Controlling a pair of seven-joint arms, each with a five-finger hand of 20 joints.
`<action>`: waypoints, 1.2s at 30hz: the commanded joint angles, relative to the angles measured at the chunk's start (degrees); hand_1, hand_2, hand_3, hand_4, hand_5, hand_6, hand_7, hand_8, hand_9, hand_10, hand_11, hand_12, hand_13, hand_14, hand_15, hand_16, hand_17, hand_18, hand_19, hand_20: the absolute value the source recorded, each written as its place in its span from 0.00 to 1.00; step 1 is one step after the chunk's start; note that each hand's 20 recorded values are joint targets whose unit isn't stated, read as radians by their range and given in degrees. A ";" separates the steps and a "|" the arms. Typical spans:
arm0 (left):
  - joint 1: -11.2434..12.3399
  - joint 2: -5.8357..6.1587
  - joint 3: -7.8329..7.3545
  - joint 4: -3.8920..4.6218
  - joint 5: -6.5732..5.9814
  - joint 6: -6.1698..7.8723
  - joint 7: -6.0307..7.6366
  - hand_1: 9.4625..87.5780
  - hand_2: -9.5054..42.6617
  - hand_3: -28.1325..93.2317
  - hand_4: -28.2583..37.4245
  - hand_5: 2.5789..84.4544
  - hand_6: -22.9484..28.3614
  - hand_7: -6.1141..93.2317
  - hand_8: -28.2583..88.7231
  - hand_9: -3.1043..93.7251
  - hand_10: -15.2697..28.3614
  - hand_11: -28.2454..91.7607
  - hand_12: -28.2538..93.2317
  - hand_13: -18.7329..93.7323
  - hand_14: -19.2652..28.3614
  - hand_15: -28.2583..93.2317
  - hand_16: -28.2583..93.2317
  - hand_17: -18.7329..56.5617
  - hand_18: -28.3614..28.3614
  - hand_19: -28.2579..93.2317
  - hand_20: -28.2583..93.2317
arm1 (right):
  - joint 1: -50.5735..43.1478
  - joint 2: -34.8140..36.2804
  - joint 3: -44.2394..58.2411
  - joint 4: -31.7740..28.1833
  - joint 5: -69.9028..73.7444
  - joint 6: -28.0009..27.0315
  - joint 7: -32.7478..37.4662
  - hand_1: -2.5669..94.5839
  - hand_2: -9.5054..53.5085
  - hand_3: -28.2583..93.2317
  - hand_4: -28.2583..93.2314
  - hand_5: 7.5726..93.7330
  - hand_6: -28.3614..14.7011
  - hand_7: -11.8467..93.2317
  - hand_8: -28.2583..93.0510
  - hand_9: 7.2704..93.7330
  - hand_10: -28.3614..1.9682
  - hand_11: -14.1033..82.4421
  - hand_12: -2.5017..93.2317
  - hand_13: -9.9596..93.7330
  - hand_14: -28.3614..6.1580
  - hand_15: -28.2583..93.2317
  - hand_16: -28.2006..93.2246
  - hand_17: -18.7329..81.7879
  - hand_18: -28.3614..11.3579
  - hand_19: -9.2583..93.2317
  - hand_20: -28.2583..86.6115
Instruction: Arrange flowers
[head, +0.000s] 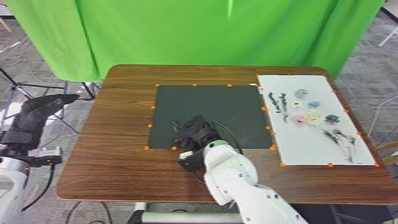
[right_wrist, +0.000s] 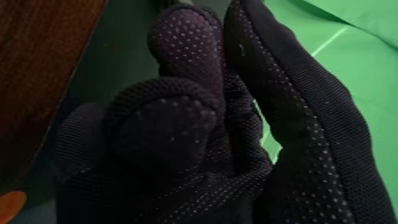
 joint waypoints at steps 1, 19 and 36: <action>-0.51 -0.35 0.05 0.10 0.33 -0.88 -0.61 0.15 0.13 0.77 0.10 0.59 0.50 0.21 0.19 0.45 0.64 0.35 0.32 0.40 0.69 0.28 0.25 0.27 0.66 0.24 0.34 | -1.25 0.67 2.40 -2.03 -0.25 -0.11 -1.32 0.64 0.00 0.65 0.22 0.82 0.53 0.47 0.37 1.00 0.55 0.51 0.25 1.00 0.74 0.71 0.37 0.96 0.60 0.91 0.52; 0.57 -1.82 -1.06 -0.22 0.40 -1.56 -1.09 0.16 0.13 0.77 0.11 0.59 0.51 0.21 0.19 0.45 0.64 0.35 0.32 0.40 0.70 0.28 0.25 0.26 0.66 0.24 0.34 | -20.10 23.13 37.00 -19.12 -18.91 6.60 -0.19 0.56 0.00 0.61 0.22 0.77 0.53 0.45 0.37 0.96 0.54 0.50 0.27 1.00 0.73 0.66 0.41 0.93 0.60 0.92 0.54; 0.85 -2.71 -0.80 -0.67 1.02 -2.59 -1.94 0.16 0.13 0.77 0.11 0.58 0.50 0.21 0.19 0.45 0.65 0.35 0.32 0.40 0.70 0.28 0.25 0.26 0.66 0.24 0.34 | -29.55 32.48 53.05 -15.40 -16.74 -12.54 6.56 0.47 0.00 0.70 0.17 0.78 0.53 0.42 0.25 0.95 0.51 0.49 0.27 1.00 0.72 0.65 0.42 0.92 0.60 0.91 0.54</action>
